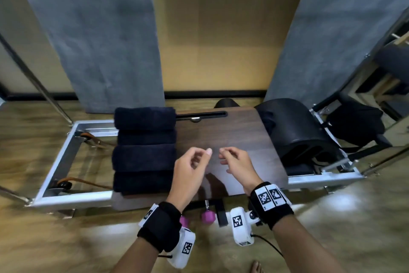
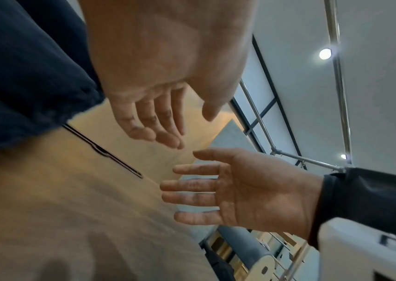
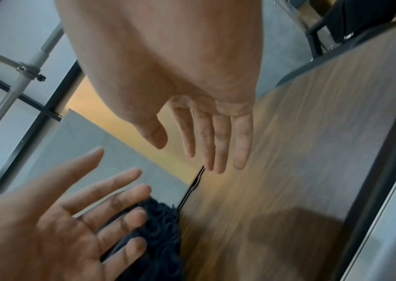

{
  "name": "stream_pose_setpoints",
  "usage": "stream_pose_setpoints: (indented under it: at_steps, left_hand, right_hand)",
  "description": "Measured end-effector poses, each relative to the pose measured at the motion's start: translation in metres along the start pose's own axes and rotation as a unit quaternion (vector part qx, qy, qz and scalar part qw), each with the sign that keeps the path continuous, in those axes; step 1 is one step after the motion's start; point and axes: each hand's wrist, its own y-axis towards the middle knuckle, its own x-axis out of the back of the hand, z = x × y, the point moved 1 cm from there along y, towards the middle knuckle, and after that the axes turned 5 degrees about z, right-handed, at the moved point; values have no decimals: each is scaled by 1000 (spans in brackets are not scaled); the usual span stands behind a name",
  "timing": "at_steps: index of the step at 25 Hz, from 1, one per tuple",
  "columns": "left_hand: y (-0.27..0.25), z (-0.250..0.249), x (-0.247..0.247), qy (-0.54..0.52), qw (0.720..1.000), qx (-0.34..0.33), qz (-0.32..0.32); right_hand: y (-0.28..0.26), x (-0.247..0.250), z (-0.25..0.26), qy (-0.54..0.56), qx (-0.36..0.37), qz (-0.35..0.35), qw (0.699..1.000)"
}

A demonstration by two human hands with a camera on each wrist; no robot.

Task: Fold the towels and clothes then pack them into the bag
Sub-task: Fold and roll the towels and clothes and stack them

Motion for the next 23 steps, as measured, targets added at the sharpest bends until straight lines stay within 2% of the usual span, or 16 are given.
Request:
stream_pose_setpoints:
  at_steps: [2, 6, 10, 12, 17, 23]
  left_hand:
    - [13, -7, -51, 23, 998, 20, 61]
    - [32, -22, -153, 46, 990, 27, 130]
    - [47, -42, -262, 51, 984, 46, 164]
    - [53, -49, -305, 43, 984, 54, 163]
    - [71, -50, -378, 36, 983, 83, 162]
    - [125, -35, -441, 5, 995, 76, 70]
  right_hand:
    - [-3, 50, -13, 1, -5, 13, 1000]
    - [-8, 149, -41, 0, -28, 9, 1000]
    - [-3, 248, -69, 16, -40, -14, 999]
    - [2, 287, -80, 19, -44, -22, 999]
    - [22, 353, -93, 28, -55, -8, 998]
    - [83, 401, -96, 10, -67, 15, 998]
